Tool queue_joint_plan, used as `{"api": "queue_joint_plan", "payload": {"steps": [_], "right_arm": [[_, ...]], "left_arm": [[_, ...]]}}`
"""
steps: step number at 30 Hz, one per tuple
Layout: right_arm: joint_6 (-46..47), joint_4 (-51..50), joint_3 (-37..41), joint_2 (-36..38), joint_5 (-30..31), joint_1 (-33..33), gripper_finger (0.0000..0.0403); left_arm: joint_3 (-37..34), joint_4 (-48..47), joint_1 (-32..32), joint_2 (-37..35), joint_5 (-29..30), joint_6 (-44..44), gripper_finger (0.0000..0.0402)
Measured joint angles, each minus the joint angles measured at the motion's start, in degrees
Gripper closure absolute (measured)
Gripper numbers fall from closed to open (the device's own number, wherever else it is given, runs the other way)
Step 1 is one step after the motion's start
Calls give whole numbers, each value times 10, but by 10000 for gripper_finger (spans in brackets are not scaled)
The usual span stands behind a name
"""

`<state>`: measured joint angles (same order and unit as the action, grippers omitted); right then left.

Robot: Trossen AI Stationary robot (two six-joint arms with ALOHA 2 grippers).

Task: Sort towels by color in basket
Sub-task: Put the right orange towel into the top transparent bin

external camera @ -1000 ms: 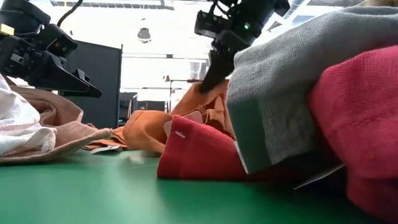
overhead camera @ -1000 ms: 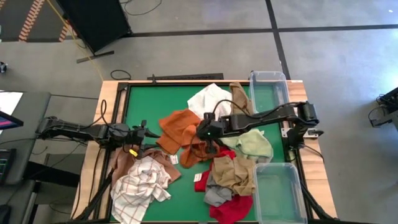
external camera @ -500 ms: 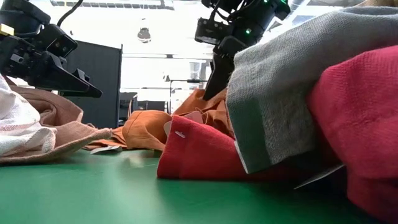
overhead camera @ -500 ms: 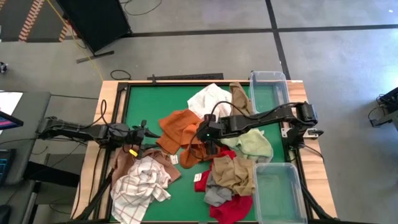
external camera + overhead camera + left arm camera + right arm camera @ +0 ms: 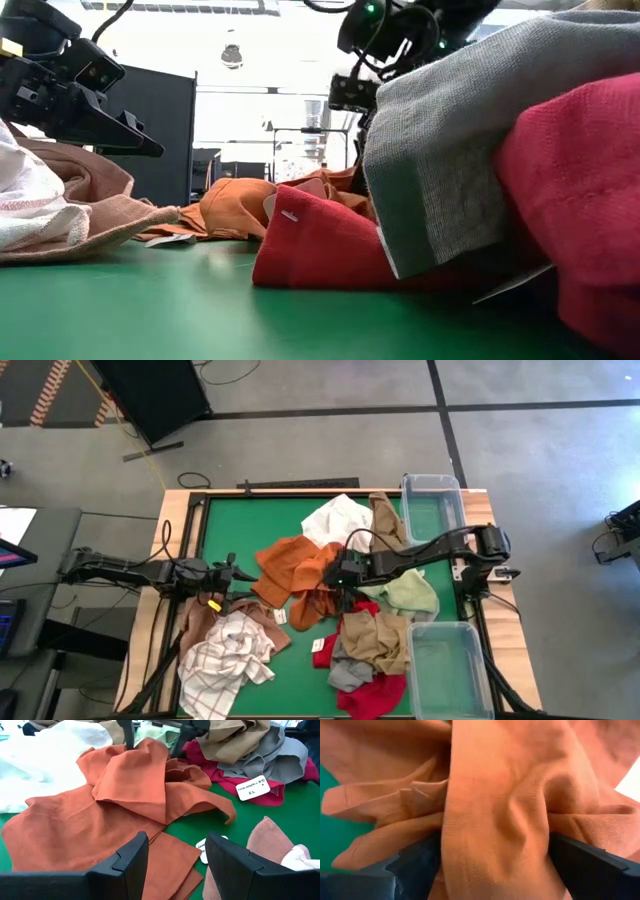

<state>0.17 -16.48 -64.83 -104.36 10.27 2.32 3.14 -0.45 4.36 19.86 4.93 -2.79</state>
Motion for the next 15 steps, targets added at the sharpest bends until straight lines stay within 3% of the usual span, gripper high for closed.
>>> {"api": "queue_joint_plan", "payload": {"steps": [15], "right_arm": [[26,120,89,-5,-14,-21,20]], "left_arm": [[0,0,0,0,0,0,217]]}}
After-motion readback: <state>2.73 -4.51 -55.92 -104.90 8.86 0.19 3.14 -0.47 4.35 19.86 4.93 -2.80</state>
